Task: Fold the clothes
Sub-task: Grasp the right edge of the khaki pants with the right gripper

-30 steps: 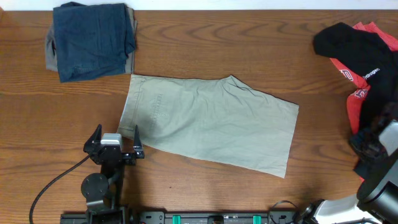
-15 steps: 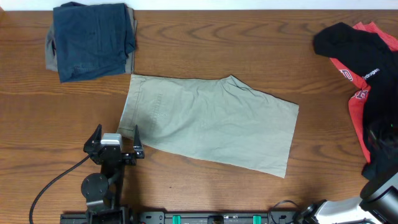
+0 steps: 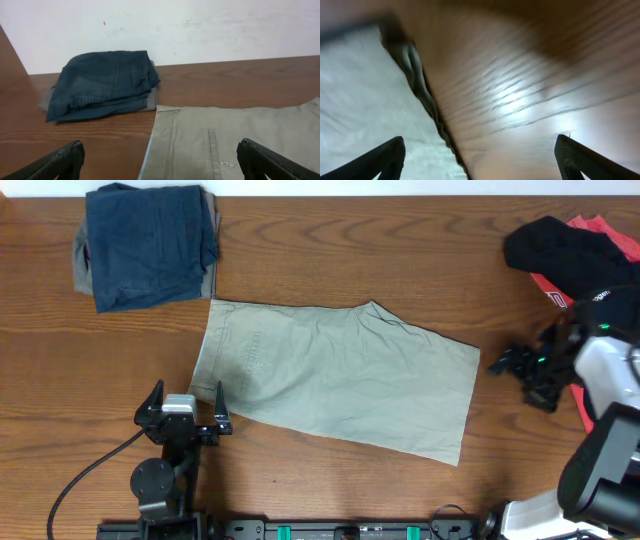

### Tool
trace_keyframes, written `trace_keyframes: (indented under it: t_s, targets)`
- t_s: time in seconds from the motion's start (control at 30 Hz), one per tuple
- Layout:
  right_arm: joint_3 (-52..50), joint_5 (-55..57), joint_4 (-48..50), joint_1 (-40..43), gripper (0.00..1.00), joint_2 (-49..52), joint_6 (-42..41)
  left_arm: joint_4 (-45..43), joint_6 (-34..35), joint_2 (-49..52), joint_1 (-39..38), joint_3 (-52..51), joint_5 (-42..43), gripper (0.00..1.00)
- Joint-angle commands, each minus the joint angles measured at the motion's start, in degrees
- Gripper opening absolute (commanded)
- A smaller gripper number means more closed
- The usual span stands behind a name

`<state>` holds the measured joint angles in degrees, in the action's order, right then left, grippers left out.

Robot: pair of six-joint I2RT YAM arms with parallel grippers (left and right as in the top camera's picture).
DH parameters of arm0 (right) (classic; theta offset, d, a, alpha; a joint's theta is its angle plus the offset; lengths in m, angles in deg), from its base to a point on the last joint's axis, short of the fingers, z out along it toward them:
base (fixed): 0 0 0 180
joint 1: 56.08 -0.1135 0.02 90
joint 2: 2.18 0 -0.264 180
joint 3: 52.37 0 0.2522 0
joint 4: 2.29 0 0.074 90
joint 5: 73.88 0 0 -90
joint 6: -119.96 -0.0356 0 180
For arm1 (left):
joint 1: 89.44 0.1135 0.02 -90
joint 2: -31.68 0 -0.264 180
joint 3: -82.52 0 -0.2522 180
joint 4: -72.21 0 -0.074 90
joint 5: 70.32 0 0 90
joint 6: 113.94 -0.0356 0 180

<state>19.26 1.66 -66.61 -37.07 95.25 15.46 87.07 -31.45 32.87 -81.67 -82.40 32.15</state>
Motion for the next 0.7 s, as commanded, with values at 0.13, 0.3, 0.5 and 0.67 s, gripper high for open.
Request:
trace_keyframes:
  t_s: [0.13, 0.3, 0.5, 0.67]
  targets:
    - [-7.0, -4.4, 3.8, -5.2, 0.92, -0.9, 4.5, 1.8, 0.2, -0.2, 0.2, -1.1, 0.5, 0.98]
    - [-9.7, -5.7, 5.0, -8.0, 0.88, -0.9, 5.2, 1.8, 0.2, -0.2, 0.2, -1.1, 0.5, 0.98]
    - [-11.2, -4.6, 6.1, -9.3, 0.67, -0.9, 3.1, 1.8, 0.2, -0.2, 0.2, -1.1, 0.5, 0.98]
    - [-11.4, -2.9, 6.2, -9.3, 0.19, -0.9, 2.3, 1.8, 0.2, -0.2, 0.2, -1.1, 0.5, 0.98]
